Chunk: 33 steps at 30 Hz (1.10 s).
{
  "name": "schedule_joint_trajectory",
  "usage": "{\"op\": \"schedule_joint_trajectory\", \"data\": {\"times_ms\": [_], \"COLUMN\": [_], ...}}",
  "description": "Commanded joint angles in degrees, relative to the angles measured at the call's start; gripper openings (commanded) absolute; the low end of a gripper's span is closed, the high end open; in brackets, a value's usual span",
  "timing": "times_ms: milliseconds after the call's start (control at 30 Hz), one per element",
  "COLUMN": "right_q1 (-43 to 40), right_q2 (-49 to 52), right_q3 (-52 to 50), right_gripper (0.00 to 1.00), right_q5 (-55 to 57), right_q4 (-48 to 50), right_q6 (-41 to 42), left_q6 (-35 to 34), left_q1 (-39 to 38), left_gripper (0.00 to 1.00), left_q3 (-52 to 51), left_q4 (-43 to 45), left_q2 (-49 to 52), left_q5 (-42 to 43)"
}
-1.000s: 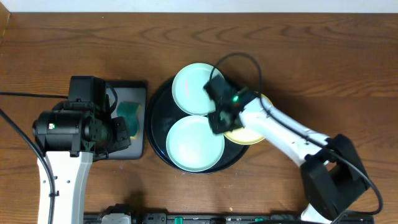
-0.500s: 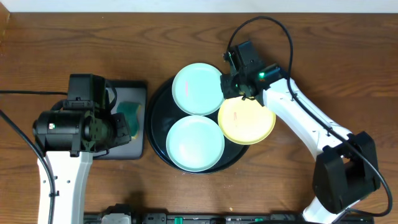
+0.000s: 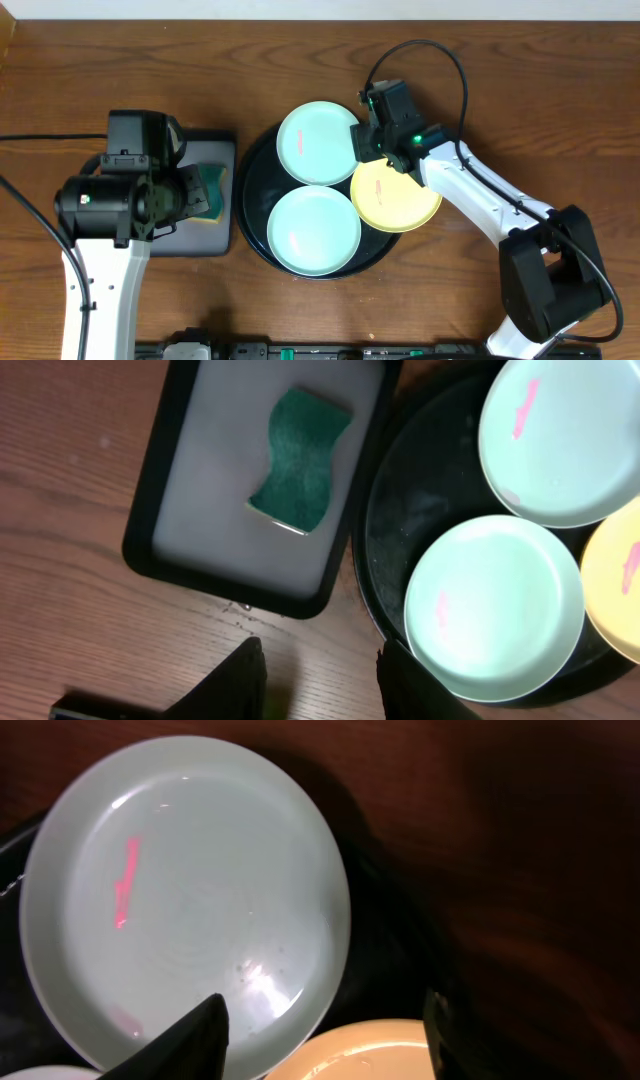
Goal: Clean dirty plates on tray and stack at the side
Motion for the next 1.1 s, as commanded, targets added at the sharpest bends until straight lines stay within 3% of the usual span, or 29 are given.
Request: {"op": "schedule_joint_trajectory", "data": {"times_ms": [0,200,633,1000,1067], "right_q1": [0.09,0.17,0.74,0.42,0.35], "right_q2": [0.28,0.26,0.28,0.28,0.28], "right_q3": [-2.62,-5.14,-5.35,-5.35,-5.35], "right_gripper": [0.63,0.60,0.61,0.52,0.46], "right_q5": [1.27,1.27,1.27,1.29,1.46], "right_q4": [3.28,10.78,9.66,9.64,9.64], "right_q6": [-0.37,-0.35,-1.03,-1.03,-1.01], "left_q6": [0.09,0.11,0.61,0.98,0.98], "left_q1": [0.22,0.22,0.24,0.24,0.22], "left_gripper": [0.39,0.39,0.39,0.40,0.40], "left_q3": [-0.33,-0.35,-0.39,-0.39,-0.39], "left_q4": [0.20,0.15,1.51,1.92,1.90], "left_q2": [1.22,2.82,4.26,4.39,4.39], "left_q5": [-0.94,-0.94,-0.94,-0.94,-0.94]}}
